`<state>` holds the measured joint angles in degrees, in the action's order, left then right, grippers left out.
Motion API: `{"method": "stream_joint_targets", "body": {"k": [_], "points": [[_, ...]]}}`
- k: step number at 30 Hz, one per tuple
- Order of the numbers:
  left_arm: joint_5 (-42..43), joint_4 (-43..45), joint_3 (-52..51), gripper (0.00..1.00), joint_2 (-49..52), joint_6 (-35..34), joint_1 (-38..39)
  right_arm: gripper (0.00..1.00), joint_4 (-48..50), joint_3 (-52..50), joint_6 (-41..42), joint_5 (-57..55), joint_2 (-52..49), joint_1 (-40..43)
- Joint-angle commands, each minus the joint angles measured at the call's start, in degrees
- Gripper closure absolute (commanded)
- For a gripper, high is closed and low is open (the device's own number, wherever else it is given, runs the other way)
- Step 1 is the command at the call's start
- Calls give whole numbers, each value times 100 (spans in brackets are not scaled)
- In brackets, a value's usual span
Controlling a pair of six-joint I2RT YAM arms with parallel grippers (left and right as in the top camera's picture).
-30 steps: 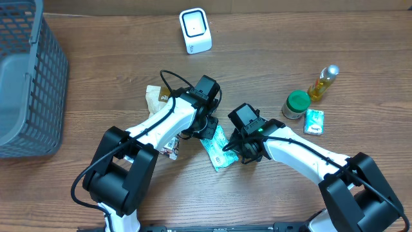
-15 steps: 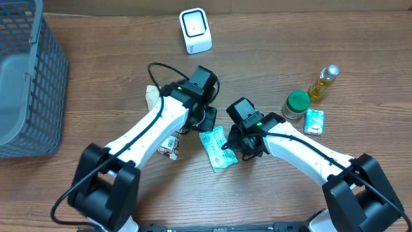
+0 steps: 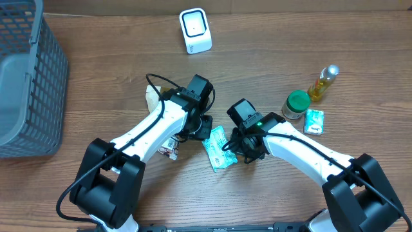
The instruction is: Scan the item barcode
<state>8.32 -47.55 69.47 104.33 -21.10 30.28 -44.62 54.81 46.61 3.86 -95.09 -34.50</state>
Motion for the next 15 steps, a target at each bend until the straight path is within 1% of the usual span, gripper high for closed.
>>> {"method": "stream_joint_targets", "body": {"k": [1, 3, 5, 8, 9, 11, 12, 15], "points": [[74, 48, -76, 73, 68, -122, 0, 82, -57, 66, -17, 140, 109, 11], [76, 92, -76, 69, 68, -125, 0, 82, -109, 66, -20, 162, 109, 11], [74, 107, -76, 69, 68, -168, 0, 82, -177, 66, -17, 131, 109, 11], [72, 92, -76, 83, 68, -232, 0, 82, -225, 66, 9, -92, 109, 11], [63, 90, -76, 85, 68, -232, 0, 82, -225, 66, 55, -212, 109, 11], [2, 85, -76, 94, 68, -232, 0, 83, -216, 66, 157, -393, 109, 11], [-2, 83, -76, 96, 68, -232, 0, 83, -199, 66, 155, -439, 109, 11], [0, 4, -81, 96, 68, -345, 0, 83, -157, 66, 155, -468, 98, 17]]}}
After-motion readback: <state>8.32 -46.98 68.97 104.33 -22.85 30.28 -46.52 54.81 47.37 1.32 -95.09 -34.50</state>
